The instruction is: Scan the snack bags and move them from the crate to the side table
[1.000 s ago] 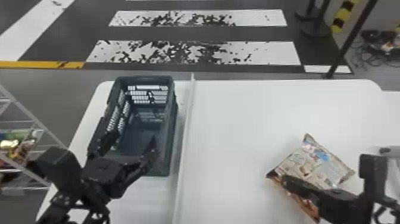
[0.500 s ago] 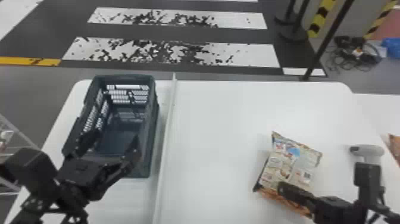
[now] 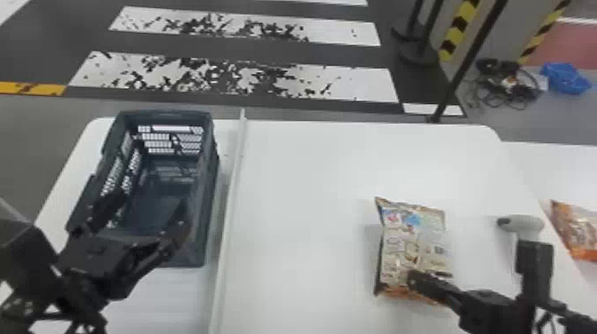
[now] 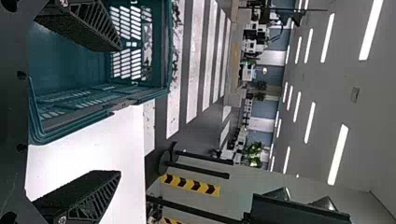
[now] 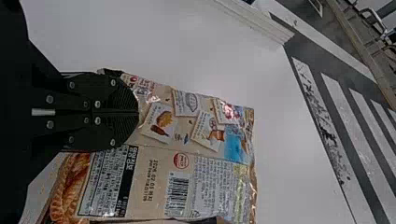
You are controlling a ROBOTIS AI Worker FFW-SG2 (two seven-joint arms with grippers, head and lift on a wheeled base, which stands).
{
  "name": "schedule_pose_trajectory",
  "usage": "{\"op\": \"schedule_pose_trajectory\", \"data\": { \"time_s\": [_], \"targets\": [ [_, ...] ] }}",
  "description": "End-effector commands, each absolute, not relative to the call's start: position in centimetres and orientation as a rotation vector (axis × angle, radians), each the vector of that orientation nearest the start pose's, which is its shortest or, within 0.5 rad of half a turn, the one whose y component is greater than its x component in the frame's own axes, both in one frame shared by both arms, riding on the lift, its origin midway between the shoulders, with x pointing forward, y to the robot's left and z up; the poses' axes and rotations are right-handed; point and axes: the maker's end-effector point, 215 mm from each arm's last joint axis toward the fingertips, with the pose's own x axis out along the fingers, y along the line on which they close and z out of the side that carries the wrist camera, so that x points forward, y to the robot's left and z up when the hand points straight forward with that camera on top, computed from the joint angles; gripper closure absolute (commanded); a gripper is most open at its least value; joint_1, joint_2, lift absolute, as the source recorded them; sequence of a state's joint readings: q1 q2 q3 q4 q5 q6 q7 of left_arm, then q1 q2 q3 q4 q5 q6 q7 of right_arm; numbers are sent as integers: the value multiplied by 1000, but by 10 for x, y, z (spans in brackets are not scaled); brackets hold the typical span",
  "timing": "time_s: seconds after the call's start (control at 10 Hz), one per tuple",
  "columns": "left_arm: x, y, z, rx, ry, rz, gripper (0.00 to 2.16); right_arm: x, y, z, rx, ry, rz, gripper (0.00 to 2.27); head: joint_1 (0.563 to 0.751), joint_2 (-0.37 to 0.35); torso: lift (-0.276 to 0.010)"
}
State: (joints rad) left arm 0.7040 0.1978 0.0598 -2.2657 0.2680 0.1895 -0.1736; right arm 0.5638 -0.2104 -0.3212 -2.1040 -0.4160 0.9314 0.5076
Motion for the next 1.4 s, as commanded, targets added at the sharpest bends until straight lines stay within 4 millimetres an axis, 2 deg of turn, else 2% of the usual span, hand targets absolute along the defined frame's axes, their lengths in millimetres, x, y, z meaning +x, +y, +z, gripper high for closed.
{"op": "schedule_pose_trajectory", "data": {
  "time_s": [0.0, 0.2, 0.4, 0.8, 1.1, 1.2, 1.3],
  "targets": [
    [385, 212, -351, -89, 198, -259, 53, 316, -276, -504, 349, 843, 346, 2243, 695, -90, -87],
    [389, 208, -354, -96, 198, -264, 53, 317, -276, -501, 359, 842, 355, 2243, 695, -104, -87],
    [392, 208, -354, -95, 198, -262, 53, 320, -266, -501, 364, 838, 371, 2243, 695, -109, -87],
    [394, 210, -360, -95, 205, -258, 53, 325, -266, -502, 366, 838, 369, 2243, 695, -89, -87],
    [398, 212, -359, -93, 202, -256, 53, 329, -275, -472, 387, 781, 374, 2243, 695, -94, -87],
    [398, 212, -359, -93, 201, -256, 53, 338, -276, -461, 387, 753, 378, 2243, 695, -98, -87],
    [400, 212, -359, -93, 202, -254, 53, 359, -275, -456, 383, 715, 381, 2243, 695, -100, -87]
  ]
}}
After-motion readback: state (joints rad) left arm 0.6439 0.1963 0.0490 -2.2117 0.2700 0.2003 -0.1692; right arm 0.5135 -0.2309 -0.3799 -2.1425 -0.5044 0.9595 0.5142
